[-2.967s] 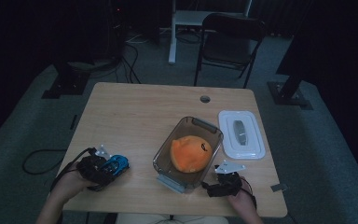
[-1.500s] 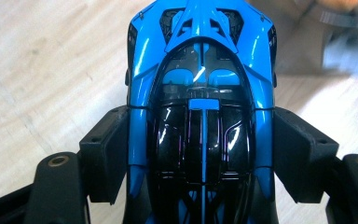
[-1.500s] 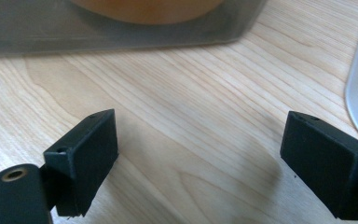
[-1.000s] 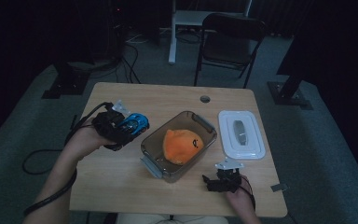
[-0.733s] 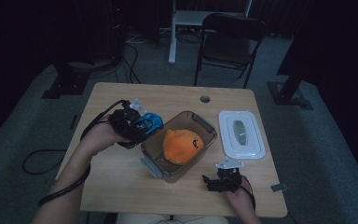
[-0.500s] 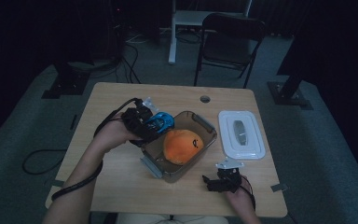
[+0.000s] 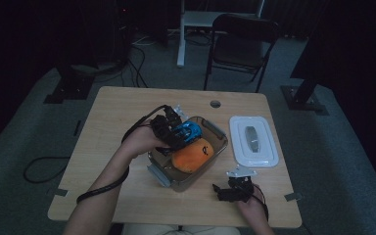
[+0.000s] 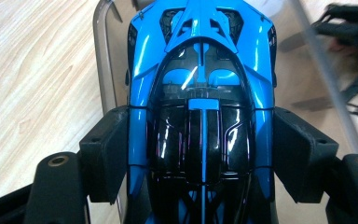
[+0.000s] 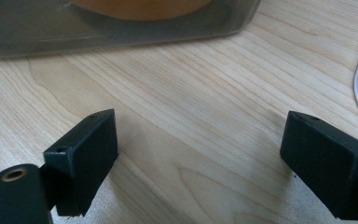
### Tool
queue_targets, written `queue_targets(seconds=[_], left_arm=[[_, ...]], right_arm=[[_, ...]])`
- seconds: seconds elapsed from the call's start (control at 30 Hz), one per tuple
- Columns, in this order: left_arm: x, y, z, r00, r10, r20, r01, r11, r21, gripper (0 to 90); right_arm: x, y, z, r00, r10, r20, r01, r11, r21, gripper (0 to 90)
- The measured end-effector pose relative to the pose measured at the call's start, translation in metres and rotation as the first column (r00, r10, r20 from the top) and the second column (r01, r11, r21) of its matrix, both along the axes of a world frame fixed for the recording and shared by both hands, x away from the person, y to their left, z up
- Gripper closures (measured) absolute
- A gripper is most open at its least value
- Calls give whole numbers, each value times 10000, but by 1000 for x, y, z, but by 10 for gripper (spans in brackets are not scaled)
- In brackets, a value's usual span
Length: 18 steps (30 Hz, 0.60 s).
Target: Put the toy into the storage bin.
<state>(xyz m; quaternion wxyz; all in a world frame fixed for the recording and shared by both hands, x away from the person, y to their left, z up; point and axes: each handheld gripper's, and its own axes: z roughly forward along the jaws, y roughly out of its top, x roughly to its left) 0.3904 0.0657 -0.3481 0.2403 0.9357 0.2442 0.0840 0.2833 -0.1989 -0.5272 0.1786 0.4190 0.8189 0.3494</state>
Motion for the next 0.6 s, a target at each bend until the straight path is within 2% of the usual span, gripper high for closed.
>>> queue_targets(seconds=[0.03,0.07,0.13,0.33,0.53,0.6], left_arm=[[0,0,0,10000,0,0,0,10000,0,287],[2,-1,-5,9998,62,-205,-65,9998,-167,287],[3,-2,-9,9997,70,-239,-75,9998,-203,287],[5,-2,-19,9994,208,-282,-208,9998,-1,287],[4,-4,-25,9993,264,-267,-264,9996,15,287],[3,-6,-30,9995,236,-213,-232,9996,175,287]], right_arm=[[0,0,0,10000,3,-4,-3,10000,2,106],[0,0,0,10000,5,-5,-5,10000,1,106],[0,0,0,10000,13,7,-13,10000,-5,106],[0,0,0,10000,13,-13,-13,10000,-1,106],[0,0,0,10000,14,-15,-14,10000,1,107],[0,0,0,10000,17,-21,-17,10000,8,107]])
